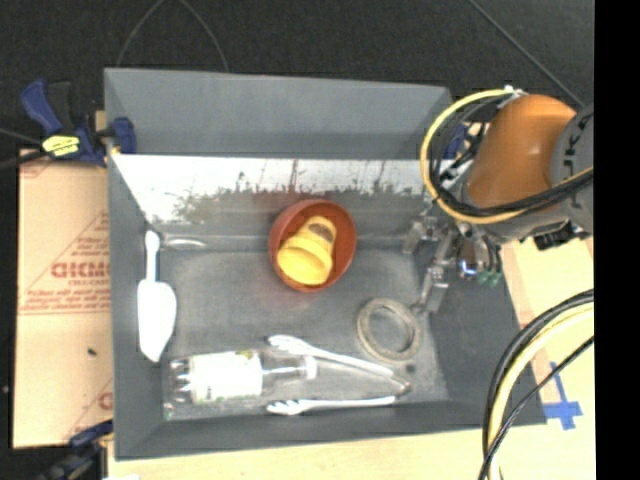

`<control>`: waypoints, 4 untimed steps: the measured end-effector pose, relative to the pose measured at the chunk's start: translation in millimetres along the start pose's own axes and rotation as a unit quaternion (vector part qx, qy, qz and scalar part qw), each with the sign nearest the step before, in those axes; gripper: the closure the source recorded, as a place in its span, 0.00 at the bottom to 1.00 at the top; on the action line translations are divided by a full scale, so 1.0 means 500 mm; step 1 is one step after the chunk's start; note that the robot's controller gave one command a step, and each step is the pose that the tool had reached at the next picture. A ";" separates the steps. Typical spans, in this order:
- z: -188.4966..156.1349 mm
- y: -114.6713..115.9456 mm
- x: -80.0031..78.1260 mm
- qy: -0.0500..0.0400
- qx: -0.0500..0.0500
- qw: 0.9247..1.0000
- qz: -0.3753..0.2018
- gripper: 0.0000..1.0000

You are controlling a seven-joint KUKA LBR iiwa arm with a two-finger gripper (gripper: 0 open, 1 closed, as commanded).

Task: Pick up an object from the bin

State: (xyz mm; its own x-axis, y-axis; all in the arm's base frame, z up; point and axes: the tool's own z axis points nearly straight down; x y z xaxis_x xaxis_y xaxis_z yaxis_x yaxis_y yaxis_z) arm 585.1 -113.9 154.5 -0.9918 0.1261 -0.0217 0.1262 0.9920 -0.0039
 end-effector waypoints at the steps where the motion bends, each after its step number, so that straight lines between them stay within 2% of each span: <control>1: 0.161 0.003 0.024 0.012 -0.002 1.000 -0.006 0.00; 2: 0.167 0.015 0.045 -0.002 0.000 0.981 0.192 0.00; 3: 0.158 0.001 0.021 0.008 -0.002 1.000 0.005 1.00; 4: 0.158 0.001 0.021 0.008 -0.002 1.000 0.005 1.00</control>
Offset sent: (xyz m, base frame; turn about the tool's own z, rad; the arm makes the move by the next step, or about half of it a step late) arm -0.0203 0.0107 -0.0845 0.3902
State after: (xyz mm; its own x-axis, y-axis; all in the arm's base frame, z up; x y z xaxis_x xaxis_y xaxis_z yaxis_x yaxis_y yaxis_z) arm 576.4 -112.6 75.2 -0.9907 0.1357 -0.0053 0.1357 0.9908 -0.0008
